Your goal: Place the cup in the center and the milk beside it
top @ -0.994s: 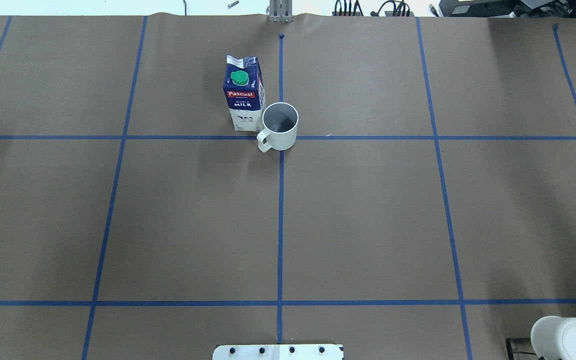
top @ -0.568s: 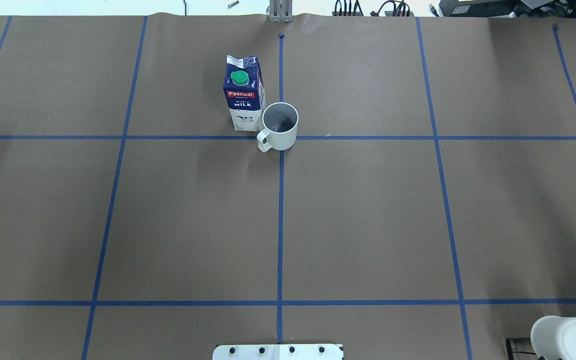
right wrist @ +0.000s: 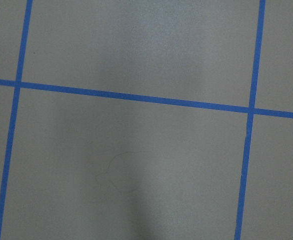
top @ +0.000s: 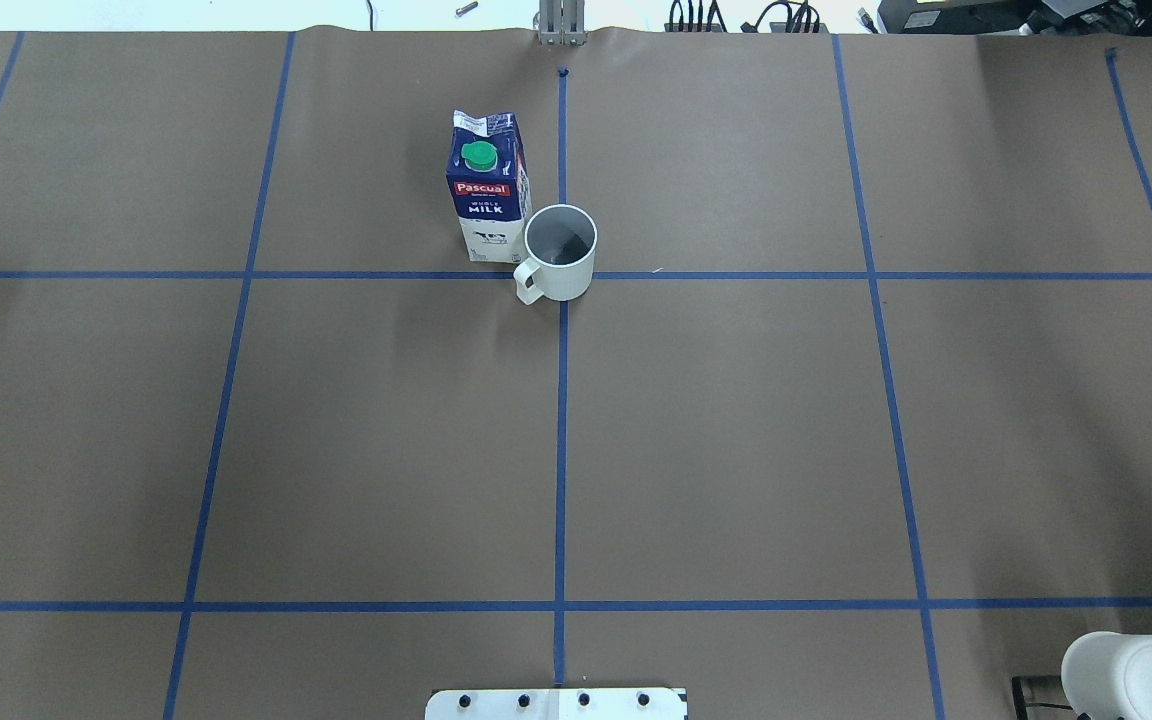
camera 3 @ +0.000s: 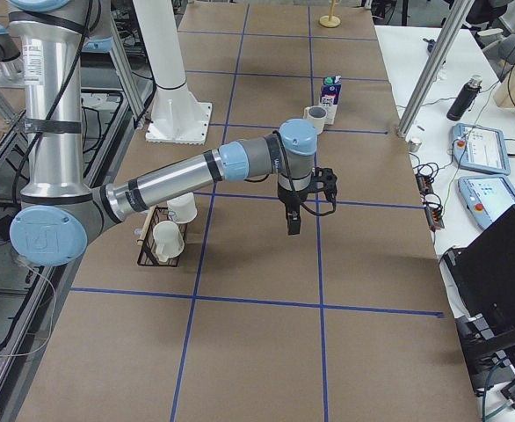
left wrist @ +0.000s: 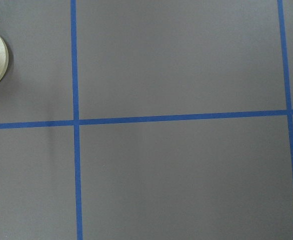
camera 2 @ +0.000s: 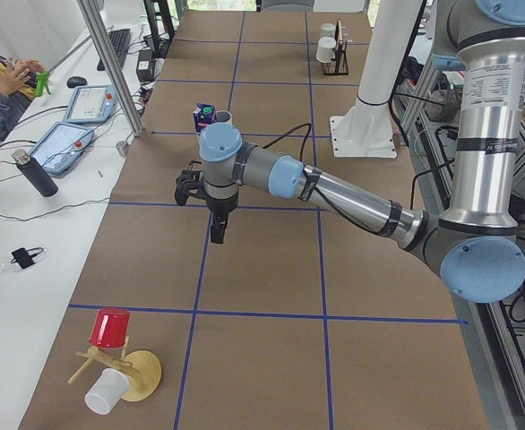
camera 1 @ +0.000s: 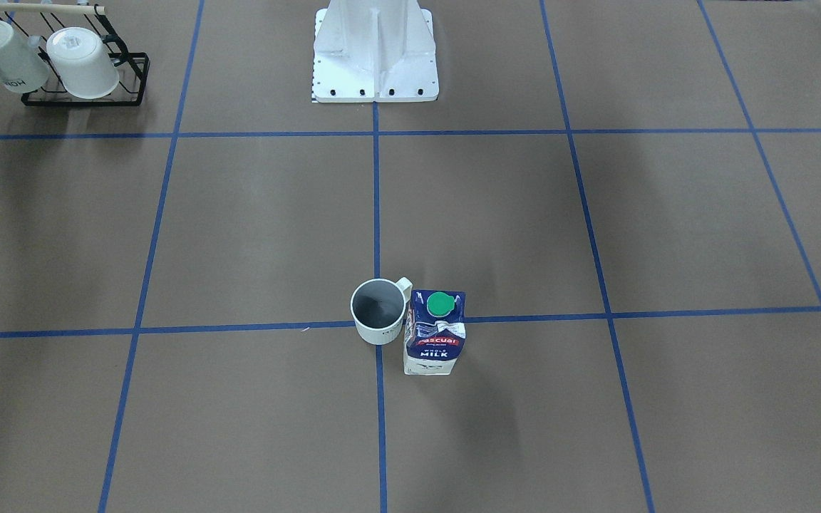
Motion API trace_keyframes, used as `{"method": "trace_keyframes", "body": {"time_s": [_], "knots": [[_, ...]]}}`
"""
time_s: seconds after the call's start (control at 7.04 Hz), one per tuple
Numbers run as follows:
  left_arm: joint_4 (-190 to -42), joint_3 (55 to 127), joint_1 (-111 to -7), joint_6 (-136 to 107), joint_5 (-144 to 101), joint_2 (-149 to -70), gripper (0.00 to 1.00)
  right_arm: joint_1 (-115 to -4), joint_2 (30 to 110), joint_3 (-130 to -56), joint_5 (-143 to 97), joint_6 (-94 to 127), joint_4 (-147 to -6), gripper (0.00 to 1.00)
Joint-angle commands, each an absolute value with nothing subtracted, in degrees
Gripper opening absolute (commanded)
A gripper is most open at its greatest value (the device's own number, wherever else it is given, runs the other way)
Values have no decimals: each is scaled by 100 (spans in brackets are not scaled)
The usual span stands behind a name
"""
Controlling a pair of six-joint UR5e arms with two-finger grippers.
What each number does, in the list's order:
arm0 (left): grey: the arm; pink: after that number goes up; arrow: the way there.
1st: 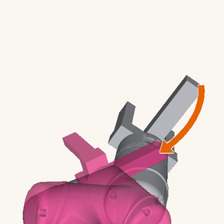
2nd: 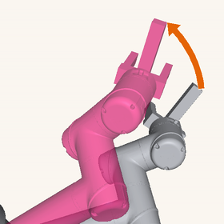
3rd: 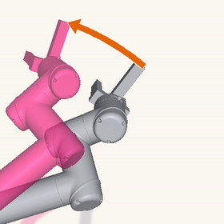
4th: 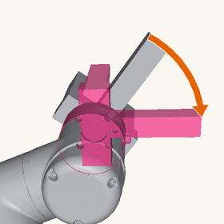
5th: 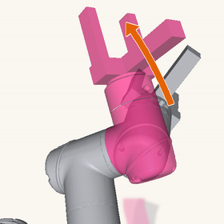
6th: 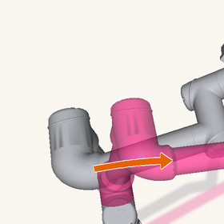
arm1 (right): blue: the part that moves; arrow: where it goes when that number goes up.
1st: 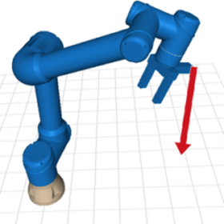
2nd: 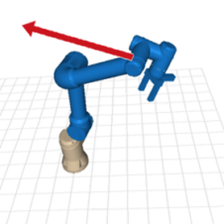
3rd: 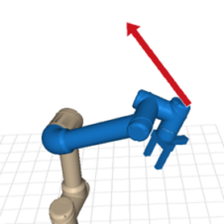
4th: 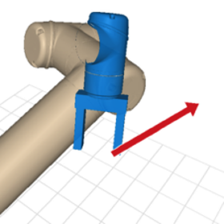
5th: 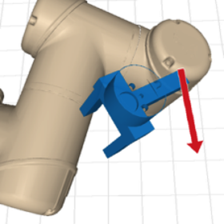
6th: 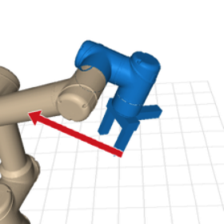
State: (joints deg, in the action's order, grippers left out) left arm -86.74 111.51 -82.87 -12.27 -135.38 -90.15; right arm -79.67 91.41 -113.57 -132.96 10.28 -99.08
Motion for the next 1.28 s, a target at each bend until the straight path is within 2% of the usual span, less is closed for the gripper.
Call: {"method": "trace_keyframes", "body": {"time_s": [0.0,0.57,1.14], "knots": [[-8877,11267,-8114,-1213,-13535,-8947,98,-7945,9114,-11364,-13298,1037,-9905,100],[-8877,11487,-7656,-1967,-13500,-8974,98,-7945,9114,-11373,-13412,1037,-9905,100],[-8991,11400,-7664,-1995,-13562,-8947,98,-7937,9114,-11338,-13429,1124,-9914,100]]}}
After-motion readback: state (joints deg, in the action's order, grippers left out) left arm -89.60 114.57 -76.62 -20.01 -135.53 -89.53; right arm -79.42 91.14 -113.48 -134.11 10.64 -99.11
